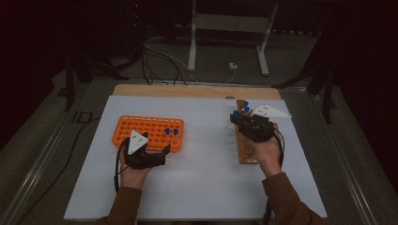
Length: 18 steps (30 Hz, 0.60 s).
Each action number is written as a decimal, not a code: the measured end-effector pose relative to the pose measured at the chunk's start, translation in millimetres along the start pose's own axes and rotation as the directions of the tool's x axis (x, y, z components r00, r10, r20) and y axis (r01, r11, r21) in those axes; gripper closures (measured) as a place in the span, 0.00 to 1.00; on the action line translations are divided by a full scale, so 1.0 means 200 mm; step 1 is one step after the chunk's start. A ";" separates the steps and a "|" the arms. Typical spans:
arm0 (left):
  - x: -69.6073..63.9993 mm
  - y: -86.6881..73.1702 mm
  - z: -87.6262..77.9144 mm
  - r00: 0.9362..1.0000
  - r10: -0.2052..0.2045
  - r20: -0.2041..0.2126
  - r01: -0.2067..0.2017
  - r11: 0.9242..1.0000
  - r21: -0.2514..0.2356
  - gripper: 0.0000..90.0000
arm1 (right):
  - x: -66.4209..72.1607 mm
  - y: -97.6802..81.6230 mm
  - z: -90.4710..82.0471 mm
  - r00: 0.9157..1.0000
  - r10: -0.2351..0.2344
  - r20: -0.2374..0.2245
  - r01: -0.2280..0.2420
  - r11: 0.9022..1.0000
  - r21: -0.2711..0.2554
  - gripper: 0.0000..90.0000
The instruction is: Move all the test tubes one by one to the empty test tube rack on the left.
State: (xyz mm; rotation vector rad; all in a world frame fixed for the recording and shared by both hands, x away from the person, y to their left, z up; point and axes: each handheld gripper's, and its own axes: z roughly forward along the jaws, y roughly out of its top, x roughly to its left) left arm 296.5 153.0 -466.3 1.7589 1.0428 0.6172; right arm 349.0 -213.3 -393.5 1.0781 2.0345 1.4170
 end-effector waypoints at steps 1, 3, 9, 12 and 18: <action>-0.01 0.00 0.00 1.000 0.004 0.000 -0.004 1.000 -0.004 0.06 | 0.01 0.00 0.01 1.000 -0.009 -0.006 0.009 1.000 -0.001 0.86; -0.02 0.01 -0.01 1.000 0.016 0.001 -0.016 1.000 -0.007 0.06 | 0.04 0.00 0.02 1.000 -0.009 -0.024 0.009 1.000 0.004 0.86; -0.06 0.04 -0.01 0.999 0.048 0.013 -0.048 0.999 -0.012 0.06 | 0.11 -0.01 0.05 0.998 -0.008 -0.070 0.010 1.000 0.020 0.86; -0.09 0.06 -0.01 0.998 0.057 0.024 -0.056 0.998 -0.019 0.07 | 0.13 -0.02 0.07 0.996 -0.011 -0.092 0.014 0.999 0.032 0.86; -0.14 0.09 -0.02 0.996 0.084 0.038 -0.082 0.996 -0.032 0.07 | 0.20 -0.02 0.09 0.991 -0.008 -0.137 0.016 0.998 0.057 0.86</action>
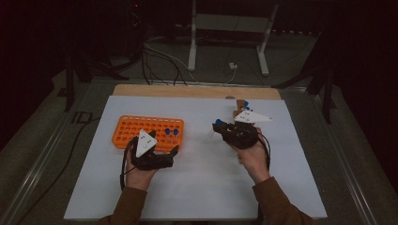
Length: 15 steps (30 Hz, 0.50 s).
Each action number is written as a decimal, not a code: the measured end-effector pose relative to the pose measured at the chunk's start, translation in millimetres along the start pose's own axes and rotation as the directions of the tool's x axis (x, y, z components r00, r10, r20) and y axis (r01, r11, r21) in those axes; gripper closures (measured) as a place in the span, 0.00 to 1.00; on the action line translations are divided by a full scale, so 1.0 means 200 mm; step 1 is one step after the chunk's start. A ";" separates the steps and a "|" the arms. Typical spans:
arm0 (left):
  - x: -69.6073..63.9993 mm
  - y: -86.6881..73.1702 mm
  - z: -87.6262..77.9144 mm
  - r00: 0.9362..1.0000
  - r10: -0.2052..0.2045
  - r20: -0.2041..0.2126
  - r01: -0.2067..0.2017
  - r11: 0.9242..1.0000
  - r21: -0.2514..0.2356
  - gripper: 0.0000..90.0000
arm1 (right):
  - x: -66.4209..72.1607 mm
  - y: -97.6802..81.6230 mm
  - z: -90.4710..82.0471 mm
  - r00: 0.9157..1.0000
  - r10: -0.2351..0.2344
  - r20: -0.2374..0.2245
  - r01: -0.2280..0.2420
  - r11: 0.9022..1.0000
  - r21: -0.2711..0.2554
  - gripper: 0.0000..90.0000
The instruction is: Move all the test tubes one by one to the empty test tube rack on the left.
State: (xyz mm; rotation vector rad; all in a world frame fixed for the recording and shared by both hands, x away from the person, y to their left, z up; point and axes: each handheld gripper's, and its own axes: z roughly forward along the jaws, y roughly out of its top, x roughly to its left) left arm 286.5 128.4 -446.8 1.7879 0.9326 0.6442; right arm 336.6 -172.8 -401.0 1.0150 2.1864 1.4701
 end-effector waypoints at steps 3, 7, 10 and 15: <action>-0.03 0.02 0.00 1.000 0.014 0.017 -0.014 1.000 -0.004 0.08 | 0.04 0.00 0.01 1.000 -0.003 -0.028 0.004 1.000 0.011 0.86; -0.08 0.04 0.01 0.998 0.035 0.044 -0.034 0.999 -0.006 0.08 | 0.09 -0.01 0.03 0.998 -0.008 -0.065 0.010 1.000 0.021 0.86; -0.11 0.05 0.02 0.997 0.047 0.062 -0.047 0.999 -0.004 0.08 | 0.12 -0.01 0.05 0.996 -0.015 -0.089 0.017 1.000 0.026 0.86; -0.14 0.06 0.04 0.993 0.070 0.093 -0.071 0.997 0.011 0.12 | 0.18 -0.01 0.09 0.991 -0.023 -0.128 0.028 0.999 0.040 0.86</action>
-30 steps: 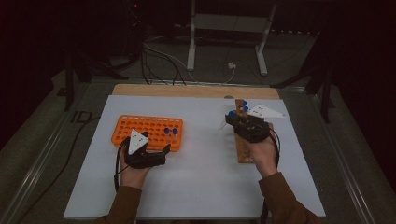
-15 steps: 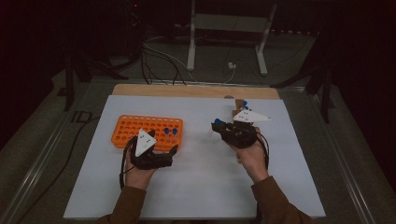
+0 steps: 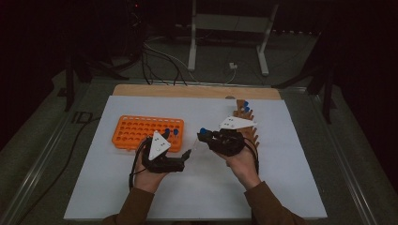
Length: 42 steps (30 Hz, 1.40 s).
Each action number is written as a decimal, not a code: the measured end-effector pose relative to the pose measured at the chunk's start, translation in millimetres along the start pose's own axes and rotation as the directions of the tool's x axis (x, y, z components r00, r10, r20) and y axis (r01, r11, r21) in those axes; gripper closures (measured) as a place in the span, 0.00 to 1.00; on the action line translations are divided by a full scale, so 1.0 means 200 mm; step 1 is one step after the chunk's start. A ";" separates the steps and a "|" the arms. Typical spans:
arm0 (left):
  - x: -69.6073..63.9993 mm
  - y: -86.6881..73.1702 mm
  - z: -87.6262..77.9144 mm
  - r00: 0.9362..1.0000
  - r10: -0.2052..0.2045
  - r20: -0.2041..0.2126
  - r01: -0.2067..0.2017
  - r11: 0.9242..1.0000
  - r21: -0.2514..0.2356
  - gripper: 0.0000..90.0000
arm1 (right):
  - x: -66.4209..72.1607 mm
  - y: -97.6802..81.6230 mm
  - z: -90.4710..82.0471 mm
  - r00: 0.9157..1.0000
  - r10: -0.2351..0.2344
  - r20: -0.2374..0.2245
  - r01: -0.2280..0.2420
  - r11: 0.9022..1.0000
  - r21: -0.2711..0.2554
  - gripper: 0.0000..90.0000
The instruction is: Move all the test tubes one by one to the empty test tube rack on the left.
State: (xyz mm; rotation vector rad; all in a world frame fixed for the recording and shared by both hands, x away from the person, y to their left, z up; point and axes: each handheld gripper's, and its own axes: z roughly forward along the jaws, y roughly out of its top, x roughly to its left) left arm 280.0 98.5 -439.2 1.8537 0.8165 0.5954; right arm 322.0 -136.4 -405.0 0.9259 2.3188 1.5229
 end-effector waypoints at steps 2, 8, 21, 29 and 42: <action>-0.01 0.00 0.01 1.000 -0.004 0.013 0.004 1.000 -0.003 0.15 | 0.02 0.00 0.02 1.000 -0.003 -0.018 0.003 1.000 0.007 0.86; -0.03 0.00 0.02 1.000 0.006 0.022 -0.006 1.000 -0.001 0.33 | 0.08 0.00 0.06 0.998 -0.014 -0.062 0.016 1.000 0.025 0.86; -0.05 -0.01 0.02 0.995 0.068 0.074 -0.069 0.997 0.015 0.85 | 0.11 0.01 0.09 0.995 -0.011 -0.099 0.014 0.999 0.035 0.86; -0.02 -0.01 0.02 0.997 0.052 0.056 -0.054 0.998 0.025 0.86 | 0.08 0.01 0.06 0.996 0.000 -0.093 0.000 1.000 0.005 0.54; 0.04 -0.03 -0.01 0.999 0.008 0.031 -0.009 1.000 0.015 0.86 | -0.01 -0.01 -0.01 0.995 -0.040 0.091 0.039 0.999 0.022 0.17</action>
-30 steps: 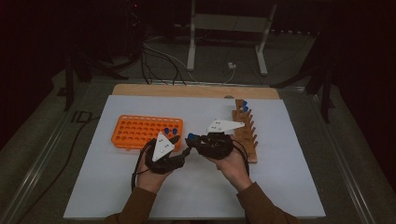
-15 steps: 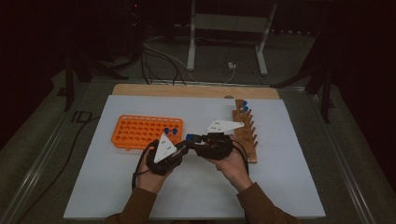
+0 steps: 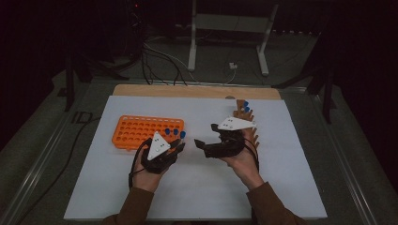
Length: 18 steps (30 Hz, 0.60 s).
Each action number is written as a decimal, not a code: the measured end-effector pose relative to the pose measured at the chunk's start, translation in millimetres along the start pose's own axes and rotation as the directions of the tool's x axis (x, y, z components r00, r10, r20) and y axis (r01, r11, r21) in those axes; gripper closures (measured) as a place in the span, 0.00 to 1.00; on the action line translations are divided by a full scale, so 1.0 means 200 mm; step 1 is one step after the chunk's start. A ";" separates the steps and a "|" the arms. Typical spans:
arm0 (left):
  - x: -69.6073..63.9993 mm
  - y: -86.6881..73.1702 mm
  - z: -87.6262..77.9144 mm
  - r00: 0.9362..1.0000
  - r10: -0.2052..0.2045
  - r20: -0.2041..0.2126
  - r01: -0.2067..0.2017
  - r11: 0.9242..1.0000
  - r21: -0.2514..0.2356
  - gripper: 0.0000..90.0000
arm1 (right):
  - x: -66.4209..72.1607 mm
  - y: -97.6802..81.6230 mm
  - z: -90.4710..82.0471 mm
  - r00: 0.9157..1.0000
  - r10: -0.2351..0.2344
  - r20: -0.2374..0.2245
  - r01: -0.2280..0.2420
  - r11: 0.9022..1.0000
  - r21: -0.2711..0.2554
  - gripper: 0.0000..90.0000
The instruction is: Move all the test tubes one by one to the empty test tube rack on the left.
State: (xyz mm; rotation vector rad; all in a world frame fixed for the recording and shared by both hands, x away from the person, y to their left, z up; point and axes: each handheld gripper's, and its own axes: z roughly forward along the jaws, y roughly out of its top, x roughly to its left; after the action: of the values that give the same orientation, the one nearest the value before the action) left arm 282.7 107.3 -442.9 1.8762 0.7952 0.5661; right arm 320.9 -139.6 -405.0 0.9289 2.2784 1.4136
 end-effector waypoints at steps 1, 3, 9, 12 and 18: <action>0.00 0.00 0.00 1.000 -0.005 -0.003 0.005 1.000 -0.003 0.86 | -0.01 0.00 0.00 1.000 -0.003 0.018 0.003 1.000 0.001 0.17; 0.02 0.00 -0.01 1.000 -0.008 -0.007 0.008 1.000 -0.004 0.86 | -0.02 -0.01 -0.01 0.999 -0.016 0.051 0.015 1.000 0.007 0.16; 0.06 -0.01 -0.03 0.999 -0.034 -0.034 0.034 0.999 -0.018 0.86 | -0.06 -0.05 -0.05 0.994 -0.020 0.111 0.020 1.000 0.002 0.10; 0.09 -0.02 -0.04 0.998 -0.045 -0.051 0.043 0.999 -0.024 0.86 | -0.10 -0.08 -0.07 0.992 -0.009 0.126 0.010 1.000 -0.008 0.08; 0.15 -0.04 -0.07 0.993 -0.068 -0.094 0.064 0.997 -0.046 0.86 | -0.17 -0.13 -0.13 0.985 0.038 0.167 -0.033 0.999 -0.032 0.02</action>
State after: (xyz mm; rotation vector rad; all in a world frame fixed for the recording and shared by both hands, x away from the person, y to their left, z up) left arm 290.4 140.5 -442.7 1.7878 0.8974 0.6302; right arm 323.6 -187.7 -418.1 1.0425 2.1229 1.3261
